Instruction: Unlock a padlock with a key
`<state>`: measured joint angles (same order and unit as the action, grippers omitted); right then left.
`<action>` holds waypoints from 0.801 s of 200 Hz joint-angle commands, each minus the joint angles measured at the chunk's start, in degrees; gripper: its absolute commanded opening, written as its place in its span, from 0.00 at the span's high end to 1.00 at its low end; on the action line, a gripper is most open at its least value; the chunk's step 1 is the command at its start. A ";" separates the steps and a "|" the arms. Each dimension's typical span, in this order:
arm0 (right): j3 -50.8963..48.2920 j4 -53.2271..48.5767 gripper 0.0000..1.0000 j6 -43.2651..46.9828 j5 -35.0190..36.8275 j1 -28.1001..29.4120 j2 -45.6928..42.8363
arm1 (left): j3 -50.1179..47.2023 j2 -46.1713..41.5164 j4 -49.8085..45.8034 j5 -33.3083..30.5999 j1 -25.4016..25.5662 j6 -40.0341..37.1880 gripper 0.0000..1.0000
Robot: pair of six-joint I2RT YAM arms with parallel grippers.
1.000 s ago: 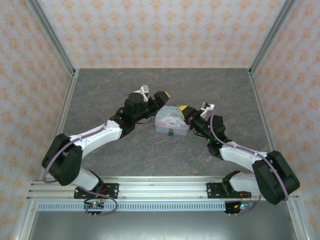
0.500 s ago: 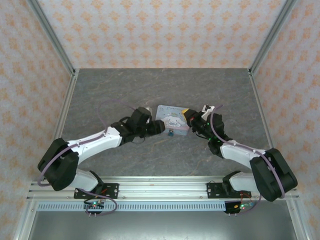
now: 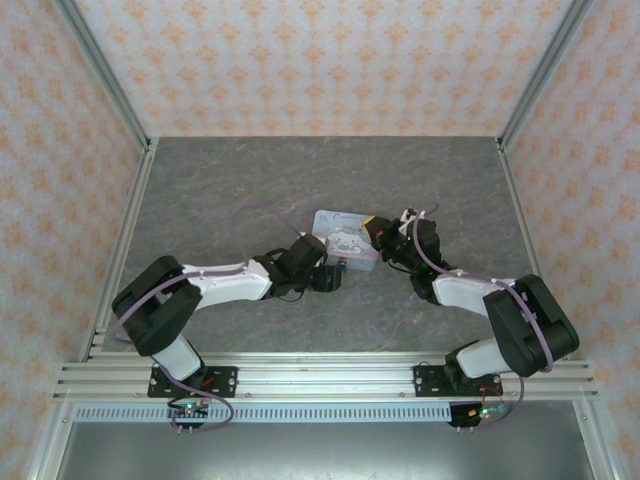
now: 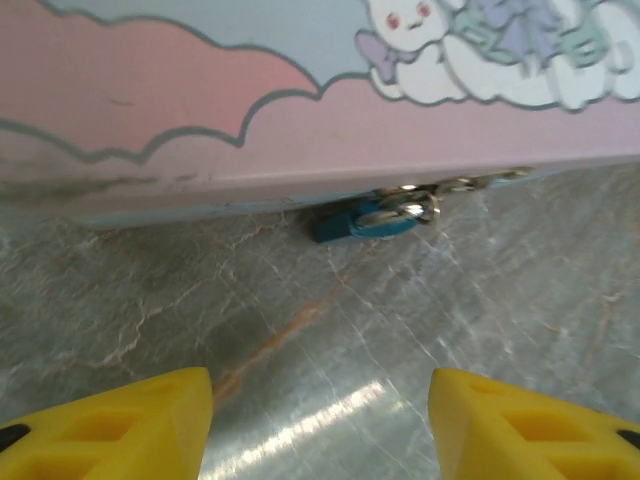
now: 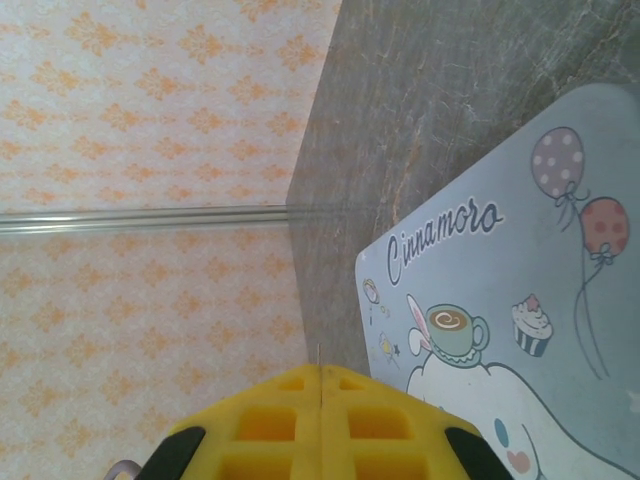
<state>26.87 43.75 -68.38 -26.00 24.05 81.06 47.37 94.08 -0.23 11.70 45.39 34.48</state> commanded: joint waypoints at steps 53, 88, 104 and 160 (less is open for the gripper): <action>1.56 4.51 1.00 -1.20 0.20 -1.01 7.61 | 5.25 9.07 10.98 -1.97 -1.38 -7.62 0.44; 1.85 7.00 1.00 -2.02 -1.04 -1.94 11.30 | 7.06 12.58 14.02 -0.30 -2.67 -8.11 0.46; 1.87 7.14 1.00 -2.05 -1.23 -2.30 12.03 | 7.86 13.90 14.87 -0.37 -2.67 -8.59 0.47; 2.04 7.51 1.00 -2.37 -2.74 -3.47 13.94 | 8.40 17.43 19.21 0.59 -2.67 -7.90 0.50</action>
<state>28.18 51.42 -70.43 -27.70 21.15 93.17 54.72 108.71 13.96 11.60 43.03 26.98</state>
